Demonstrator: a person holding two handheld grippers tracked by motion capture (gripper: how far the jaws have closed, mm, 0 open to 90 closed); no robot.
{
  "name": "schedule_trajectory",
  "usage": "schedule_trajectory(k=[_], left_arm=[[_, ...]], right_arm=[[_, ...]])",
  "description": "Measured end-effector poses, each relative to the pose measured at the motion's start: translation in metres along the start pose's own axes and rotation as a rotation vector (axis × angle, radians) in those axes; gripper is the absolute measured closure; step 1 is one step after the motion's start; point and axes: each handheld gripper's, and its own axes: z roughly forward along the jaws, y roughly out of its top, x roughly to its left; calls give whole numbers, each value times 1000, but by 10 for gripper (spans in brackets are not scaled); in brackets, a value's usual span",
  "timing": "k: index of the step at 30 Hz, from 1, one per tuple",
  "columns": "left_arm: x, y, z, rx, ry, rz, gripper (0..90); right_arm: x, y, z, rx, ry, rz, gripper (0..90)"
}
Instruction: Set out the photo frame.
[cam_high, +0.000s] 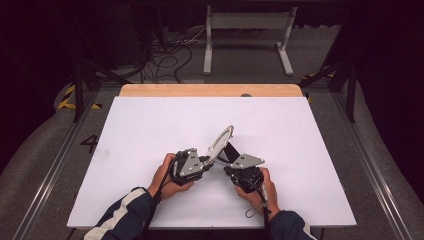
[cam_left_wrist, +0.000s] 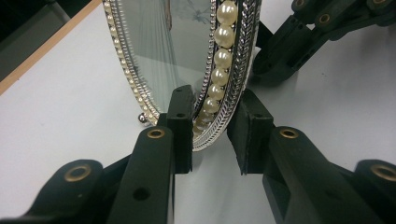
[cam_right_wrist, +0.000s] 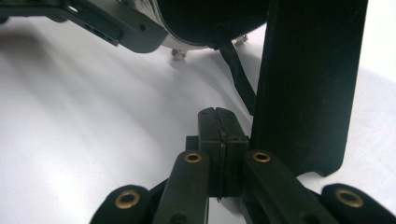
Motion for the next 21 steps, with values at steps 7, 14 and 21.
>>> schedule_trajectory(k=[7,14,21], left_arm=[[0,0,2,-3,-9,13,710],[1,-1,3,-1,-36,4,715],[0,0,4,-6,-58,14,712]], right_arm=[[-4,0,0,8,-12,-13,900],[-10,-2,2,22,-29,6,900],[-20,-4,2,23,-47,28,893]])
